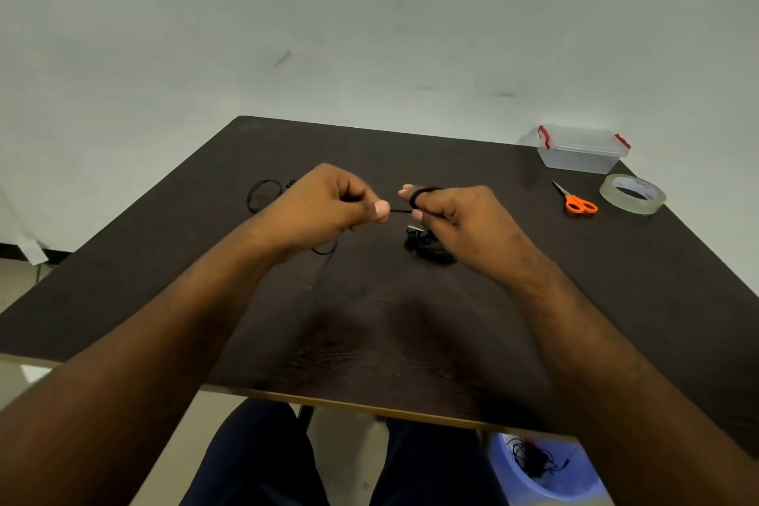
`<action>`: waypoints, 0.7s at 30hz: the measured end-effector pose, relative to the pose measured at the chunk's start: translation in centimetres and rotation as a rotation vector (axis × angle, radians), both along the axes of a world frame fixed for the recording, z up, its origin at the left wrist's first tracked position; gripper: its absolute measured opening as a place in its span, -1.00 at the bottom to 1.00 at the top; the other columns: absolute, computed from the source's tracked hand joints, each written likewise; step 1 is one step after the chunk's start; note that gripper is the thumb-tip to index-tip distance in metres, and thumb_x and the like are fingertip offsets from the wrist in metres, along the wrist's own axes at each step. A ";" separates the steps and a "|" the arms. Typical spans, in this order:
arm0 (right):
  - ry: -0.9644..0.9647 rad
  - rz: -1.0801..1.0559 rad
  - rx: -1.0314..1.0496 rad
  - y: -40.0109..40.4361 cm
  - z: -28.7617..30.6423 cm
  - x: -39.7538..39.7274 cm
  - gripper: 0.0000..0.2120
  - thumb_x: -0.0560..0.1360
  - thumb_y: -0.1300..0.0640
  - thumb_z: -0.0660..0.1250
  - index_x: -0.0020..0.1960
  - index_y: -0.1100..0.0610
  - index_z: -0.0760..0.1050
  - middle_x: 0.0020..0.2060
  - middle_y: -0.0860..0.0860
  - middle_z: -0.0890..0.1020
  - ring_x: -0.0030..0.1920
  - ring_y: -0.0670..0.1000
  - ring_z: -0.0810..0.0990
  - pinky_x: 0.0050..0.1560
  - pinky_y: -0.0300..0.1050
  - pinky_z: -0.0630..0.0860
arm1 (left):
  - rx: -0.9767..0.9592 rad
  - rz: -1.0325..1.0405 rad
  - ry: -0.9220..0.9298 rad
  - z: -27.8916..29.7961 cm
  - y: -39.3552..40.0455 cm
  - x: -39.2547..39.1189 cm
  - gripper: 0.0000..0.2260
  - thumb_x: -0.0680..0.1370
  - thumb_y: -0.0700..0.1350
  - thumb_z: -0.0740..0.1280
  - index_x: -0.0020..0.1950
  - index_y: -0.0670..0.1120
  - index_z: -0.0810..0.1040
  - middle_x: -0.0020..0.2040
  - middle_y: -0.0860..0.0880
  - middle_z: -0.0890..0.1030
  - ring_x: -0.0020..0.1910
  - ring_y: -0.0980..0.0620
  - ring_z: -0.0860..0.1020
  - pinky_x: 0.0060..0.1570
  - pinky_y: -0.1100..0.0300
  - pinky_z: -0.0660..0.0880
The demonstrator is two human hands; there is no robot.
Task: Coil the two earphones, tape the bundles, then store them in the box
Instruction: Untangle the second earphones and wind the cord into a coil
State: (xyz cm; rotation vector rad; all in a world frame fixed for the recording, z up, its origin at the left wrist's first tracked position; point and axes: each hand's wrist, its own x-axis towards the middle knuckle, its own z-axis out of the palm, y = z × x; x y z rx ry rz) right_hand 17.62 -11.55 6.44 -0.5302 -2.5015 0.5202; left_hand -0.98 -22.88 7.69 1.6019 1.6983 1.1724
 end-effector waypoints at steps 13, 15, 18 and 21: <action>0.192 0.287 -0.889 -3.4 0.2 -0.3 -0.81 0.50 0.25 0.36 0.07 0.32 0.61 0.07 0.14 0.68 0.16 0.04 0.63 0.14 0.05 0.58 | 0.170 -0.133 -0.173 2.4 2.5 -0.1 -0.86 0.47 -0.04 0.42 -0.18 -0.10 0.64 -0.35 0.04 0.57 -0.39 0.14 0.44 -0.36 0.29 0.42; 0.345 0.399 -1.101 -4.0 1.0 -0.3 -0.74 0.46 0.24 0.36 0.13 0.30 0.59 0.08 0.19 0.66 0.13 0.17 0.64 0.09 0.04 0.59 | 0.157 -0.175 -0.321 1.3 2.8 0.1 -0.88 0.48 -0.10 0.41 -0.16 -0.15 0.63 -0.30 0.00 0.60 -0.32 0.10 0.49 -0.29 0.26 0.47; 0.548 0.516 -1.163 -4.2 2.5 -0.2 -0.73 0.46 0.23 0.33 0.12 0.31 0.60 0.07 0.22 0.66 0.14 0.20 0.63 0.10 0.08 0.58 | 0.118 -0.200 -0.481 -0.8 3.0 0.8 -0.93 0.46 -0.27 0.37 -0.14 -0.28 0.59 -0.34 -0.02 0.58 -0.34 0.09 0.50 -0.33 0.24 0.46; 0.708 0.593 -1.224 -3.7 3.3 -0.4 -0.74 0.47 0.23 0.30 0.11 0.26 0.61 0.10 0.19 0.65 0.17 0.17 0.61 0.16 0.08 0.56 | 0.102 -0.210 -0.536 -2.4 2.8 2.1 -0.89 0.47 -0.18 0.39 -0.25 -0.08 0.65 -0.41 0.00 0.51 -0.43 0.12 0.42 -0.43 0.29 0.38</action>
